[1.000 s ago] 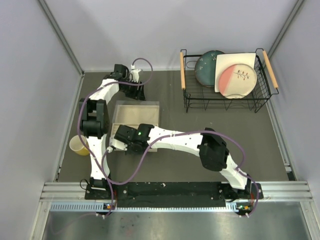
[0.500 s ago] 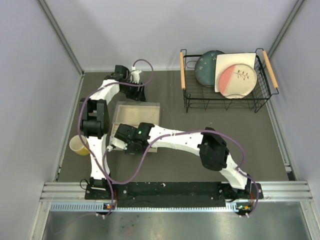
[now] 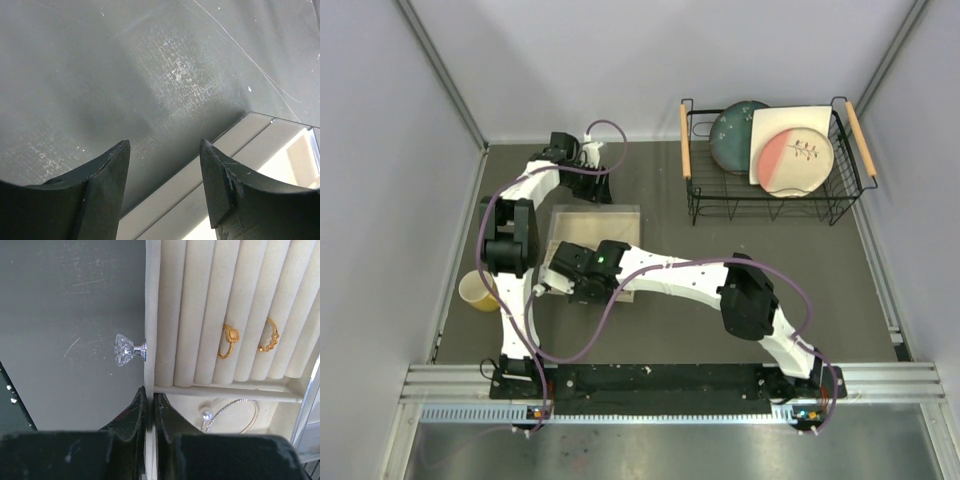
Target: Organize the mixed jewelry
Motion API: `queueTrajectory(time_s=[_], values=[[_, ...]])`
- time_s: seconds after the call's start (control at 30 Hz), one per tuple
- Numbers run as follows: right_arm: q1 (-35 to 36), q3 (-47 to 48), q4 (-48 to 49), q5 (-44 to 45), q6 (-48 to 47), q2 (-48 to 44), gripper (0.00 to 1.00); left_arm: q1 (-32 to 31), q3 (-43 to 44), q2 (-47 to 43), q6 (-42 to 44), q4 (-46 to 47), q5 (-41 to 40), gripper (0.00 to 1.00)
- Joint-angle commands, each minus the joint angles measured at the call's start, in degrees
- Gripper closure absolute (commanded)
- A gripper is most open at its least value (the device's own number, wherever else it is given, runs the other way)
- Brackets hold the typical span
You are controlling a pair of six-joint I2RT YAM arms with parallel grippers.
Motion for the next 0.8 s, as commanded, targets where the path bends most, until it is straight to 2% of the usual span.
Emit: queueTrajectory(time_s=[0.0,0.5,0.77], values=[[-3.3,4.4,10.0,5.4,4.3,-2.2,1.0,-1.8,-1.6,-0.5,1.3,-2.6,1.1,0.37],[1.2,-4.3,13.8,7.8,2.1,-7.2,1.0,-1.8,1.7,1.2,1.4,-3.3,0.7,0.37],[2.0,-7.5,14.6,6.3,1.3,-10.0,1.0,-1.9,2.9,2.3,1.6,-4.3,0.5,0.37]])
